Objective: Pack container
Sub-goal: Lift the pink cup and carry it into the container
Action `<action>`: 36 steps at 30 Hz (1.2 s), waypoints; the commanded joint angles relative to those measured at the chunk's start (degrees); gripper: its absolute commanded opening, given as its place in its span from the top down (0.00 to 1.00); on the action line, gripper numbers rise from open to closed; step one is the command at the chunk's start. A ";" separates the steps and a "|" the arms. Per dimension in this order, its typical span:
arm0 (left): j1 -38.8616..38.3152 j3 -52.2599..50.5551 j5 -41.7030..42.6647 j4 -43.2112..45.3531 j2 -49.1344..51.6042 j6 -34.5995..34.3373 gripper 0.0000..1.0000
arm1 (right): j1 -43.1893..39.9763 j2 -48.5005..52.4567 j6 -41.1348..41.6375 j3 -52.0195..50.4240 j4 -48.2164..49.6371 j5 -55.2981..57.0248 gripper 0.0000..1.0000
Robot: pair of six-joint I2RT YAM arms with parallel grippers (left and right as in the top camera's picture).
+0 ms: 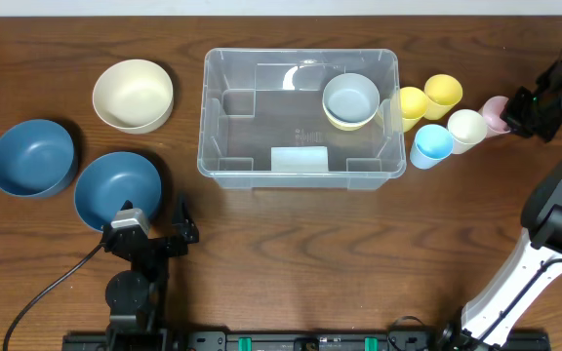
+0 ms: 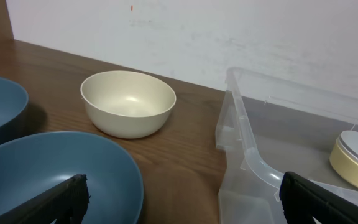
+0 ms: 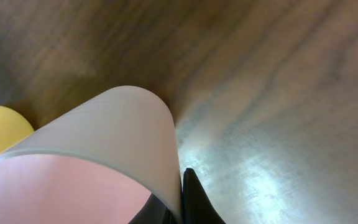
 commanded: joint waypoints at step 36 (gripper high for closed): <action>0.24 -1.62 -0.09 -1.44 -0.35 -0.52 0.02 | 39.98 -21.97 1.64 7.43 -12.81 2.38 0.99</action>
